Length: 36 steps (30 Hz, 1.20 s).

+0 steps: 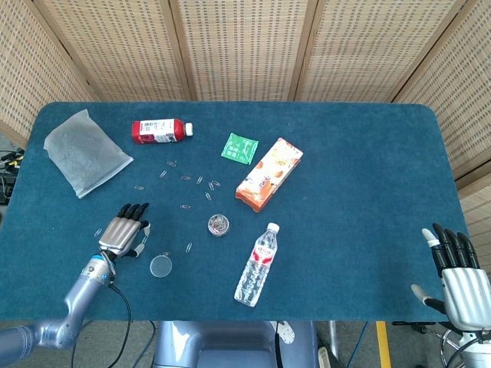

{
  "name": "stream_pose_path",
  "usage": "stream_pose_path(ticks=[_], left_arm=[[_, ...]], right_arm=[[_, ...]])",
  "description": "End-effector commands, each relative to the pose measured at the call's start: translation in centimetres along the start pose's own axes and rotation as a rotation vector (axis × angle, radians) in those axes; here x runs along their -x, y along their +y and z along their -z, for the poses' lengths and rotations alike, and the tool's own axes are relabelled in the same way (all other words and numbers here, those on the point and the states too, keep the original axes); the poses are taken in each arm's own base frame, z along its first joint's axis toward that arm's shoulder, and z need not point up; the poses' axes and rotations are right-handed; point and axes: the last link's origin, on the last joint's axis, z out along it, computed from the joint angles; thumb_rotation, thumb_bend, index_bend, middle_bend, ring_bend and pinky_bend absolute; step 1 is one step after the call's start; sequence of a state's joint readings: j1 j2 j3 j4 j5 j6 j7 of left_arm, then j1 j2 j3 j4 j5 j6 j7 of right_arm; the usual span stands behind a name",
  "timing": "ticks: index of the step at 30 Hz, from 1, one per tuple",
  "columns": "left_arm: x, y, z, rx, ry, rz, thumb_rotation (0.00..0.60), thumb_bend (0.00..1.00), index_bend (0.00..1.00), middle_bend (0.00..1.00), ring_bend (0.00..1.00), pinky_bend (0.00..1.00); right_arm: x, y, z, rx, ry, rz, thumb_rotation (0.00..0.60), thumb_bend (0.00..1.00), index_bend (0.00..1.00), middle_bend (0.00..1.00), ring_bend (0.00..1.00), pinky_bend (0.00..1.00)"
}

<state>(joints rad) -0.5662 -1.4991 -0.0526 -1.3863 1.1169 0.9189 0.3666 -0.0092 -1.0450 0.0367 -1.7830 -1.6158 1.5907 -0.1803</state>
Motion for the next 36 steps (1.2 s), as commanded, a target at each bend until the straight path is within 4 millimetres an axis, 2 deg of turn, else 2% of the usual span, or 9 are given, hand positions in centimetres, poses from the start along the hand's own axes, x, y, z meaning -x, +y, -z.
stream_pose_path(ticks=[1, 9, 15, 20, 25, 27, 28, 33, 36], left_arm=[[0.0, 0.0, 0.1, 0.003, -0.004, 0.000, 0.600, 0.36, 0.59, 0.00, 0.00, 0.00], [-0.6, 0.2, 0.2, 0.008, 0.005, 0.018, 0.600, 0.37, 0.59, 0.00, 0.00, 0.00], [-3.1, 1.3, -0.3, 0.038, 0.047, 0.073, 0.600, 0.37, 0.59, 0.00, 0.00, 0.00], [-5.8, 3.4, -1.4, 0.076, 0.075, 0.112, 0.600, 0.37, 0.59, 0.00, 0.00, 0.00], [-7.1, 5.0, -2.1, 0.098, 0.091, 0.115, 0.600, 0.37, 0.59, 0.00, 0.00, 0.00], [-7.6, 6.1, -2.5, 0.112, 0.091, 0.116, 0.600, 0.37, 0.59, 0.00, 0.00, 0.00], [-8.0, 7.5, -3.0, 0.138, 0.084, 0.125, 0.600, 0.37, 0.59, 0.00, 0.00, 0.00], [-7.9, 10.8, -4.7, 0.158, 0.056, 0.107, 0.600, 0.37, 0.59, 0.00, 0.00, 0.00], [-7.8, 12.0, -5.1, 0.158, 0.041, 0.119, 0.600, 0.37, 0.59, 0.00, 0.00, 0.00]], right_arm=[[0.0, 0.0, 0.0, -0.001, 0.000, -0.001, 0.600, 0.00, 0.00, 0.00, 0.00, 0.00], [-0.1, 0.0, 0.1, -0.002, 0.003, -0.005, 0.600, 0.00, 0.00, 0.00, 0.00, 0.00], [-0.2, 0.1, 0.1, 0.000, 0.001, -0.008, 0.600, 0.00, 0.00, 0.00, 0.00, 0.00], [-0.1, 0.2, -0.1, 0.007, 0.000, -0.010, 0.600, 0.00, 0.00, 0.00, 0.00, 0.00], [-0.2, 0.4, -0.2, 0.015, 0.001, -0.011, 0.600, 0.00, 0.00, 0.00, 0.00, 0.00], [-0.1, 0.5, -0.3, 0.019, -0.001, -0.011, 0.600, 0.00, 0.00, 0.00, 0.00, 0.00], [-0.1, 0.5, -0.3, 0.022, -0.004, -0.010, 0.600, 0.00, 0.00, 0.00, 0.00, 0.00], [0.1, 0.5, -0.5, 0.023, -0.011, -0.006, 0.600, 0.00, 0.00, 0.00, 0.00, 0.00], [0.2, 0.5, -0.5, 0.026, -0.015, -0.006, 0.600, 0.00, 0.00, 0.00, 0.00, 0.00]])
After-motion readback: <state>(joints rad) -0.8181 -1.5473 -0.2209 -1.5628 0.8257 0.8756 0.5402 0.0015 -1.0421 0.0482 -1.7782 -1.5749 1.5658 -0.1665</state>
